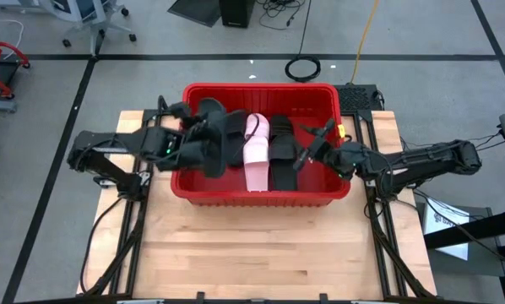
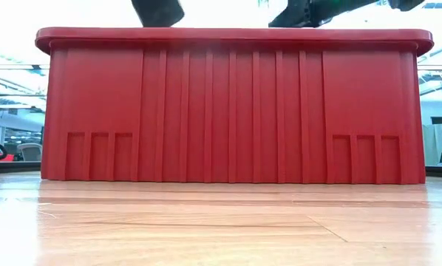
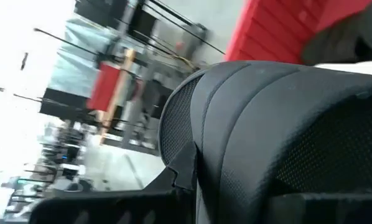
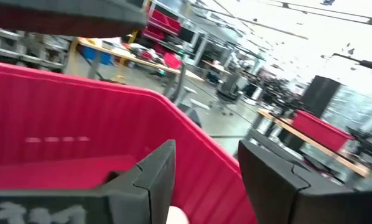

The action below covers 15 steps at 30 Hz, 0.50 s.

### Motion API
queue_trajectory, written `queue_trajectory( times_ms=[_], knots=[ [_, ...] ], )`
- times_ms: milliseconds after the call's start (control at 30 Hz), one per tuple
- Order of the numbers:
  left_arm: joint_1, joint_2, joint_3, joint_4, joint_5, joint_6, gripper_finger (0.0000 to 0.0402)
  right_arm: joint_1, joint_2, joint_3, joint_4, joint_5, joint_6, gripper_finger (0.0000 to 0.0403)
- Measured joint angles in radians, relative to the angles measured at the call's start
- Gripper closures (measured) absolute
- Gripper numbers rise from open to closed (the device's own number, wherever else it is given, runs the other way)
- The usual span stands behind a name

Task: Pick and place slides into bin
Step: Put the black slide into the red bin

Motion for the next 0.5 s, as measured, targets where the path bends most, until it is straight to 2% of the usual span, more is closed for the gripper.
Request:
queue_trajectory(
  times_ms=[167,233,400,500],
  knots=[
    [0.116,0.029,-0.001,0.127,0.213,0.124,0.036,-0.07,0.0,0.0,-0.027,-0.007,-0.002,0.0238],
    [0.153,0.053,-0.002,0.163,0.292,0.169,0.036,-0.096,0.0,0.0,-0.05,-0.041,-0.002,0.0238],
    [0.212,0.139,-0.002,0.216,0.357,0.257,0.036,-0.159,0.0,0.0,-0.096,-0.148,0.024,0.0238],
    [0.238,0.191,-0.002,0.218,0.366,0.264,0.036,-0.187,0.0,0.0,-0.13,-0.161,0.029,0.0238]
  ],
)
